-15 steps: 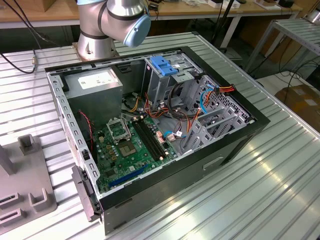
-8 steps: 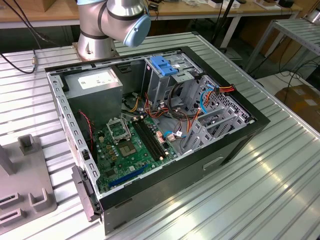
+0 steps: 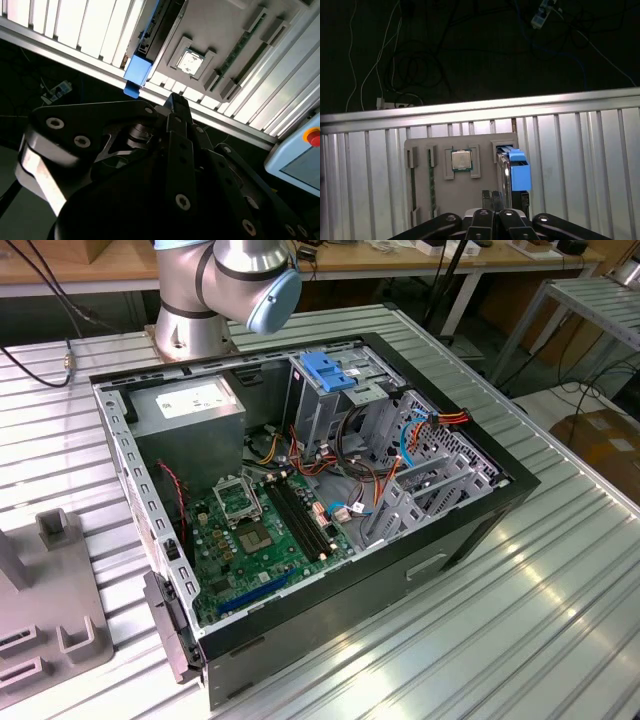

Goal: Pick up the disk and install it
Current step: 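Pick up the disk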

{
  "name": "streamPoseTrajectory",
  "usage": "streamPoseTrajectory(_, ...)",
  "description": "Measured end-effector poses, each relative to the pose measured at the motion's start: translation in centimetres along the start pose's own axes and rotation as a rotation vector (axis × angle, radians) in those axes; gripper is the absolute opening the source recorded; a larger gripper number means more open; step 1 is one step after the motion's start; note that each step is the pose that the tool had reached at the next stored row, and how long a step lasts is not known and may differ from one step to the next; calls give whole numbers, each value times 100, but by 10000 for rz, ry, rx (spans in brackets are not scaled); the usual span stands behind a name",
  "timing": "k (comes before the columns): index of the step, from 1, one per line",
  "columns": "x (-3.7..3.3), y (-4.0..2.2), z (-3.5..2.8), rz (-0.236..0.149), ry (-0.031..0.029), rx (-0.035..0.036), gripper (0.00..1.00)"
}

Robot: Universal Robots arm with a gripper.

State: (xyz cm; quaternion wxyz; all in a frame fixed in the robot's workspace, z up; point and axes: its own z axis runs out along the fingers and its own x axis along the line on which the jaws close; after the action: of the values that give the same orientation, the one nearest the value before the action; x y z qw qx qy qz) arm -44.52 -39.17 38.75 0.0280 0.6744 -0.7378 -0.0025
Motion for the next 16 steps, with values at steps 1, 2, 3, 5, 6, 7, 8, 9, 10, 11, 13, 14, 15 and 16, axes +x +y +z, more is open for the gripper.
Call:
streamPoseTrajectory(1, 0, 0, 0, -1, 1, 0, 10)
streamPoseTrajectory(2, 0, 0, 0, -2, 1, 0, 11)
streamPoseTrajectory(3, 0, 0, 0, -2, 1, 0, 11)
streamPoseTrajectory(5, 0, 0, 0, -4, 1, 0, 17)
streamPoseTrajectory(6, 0, 0, 0, -5, 1, 0, 17)
streamPoseTrajectory(7, 0, 0, 0, -5, 1, 0, 17)
streamPoseTrajectory(8, 0, 0, 0, -6, 1, 0, 17)
streamPoseTrajectory(9, 0, 0, 0, -6, 1, 0, 18)
streamPoseTrajectory(10, 0, 0, 1, -6, 2, 2, 25)
streamPoseTrajectory(11, 0, 0, 4, -6, 1, 21, 25)
streamPoseTrajectory(13, -1, 0, 18, -3, 13, 74, 25)
streamPoseTrajectory(14, -1, -1, 29, -1, 24, 122, 25)
streamPoseTrajectory(15, -2, 0, 38, 1, 27, 151, 26)
streamPoseTrajectory(16, -4, 3, 46, 3, 28, 179, 32)
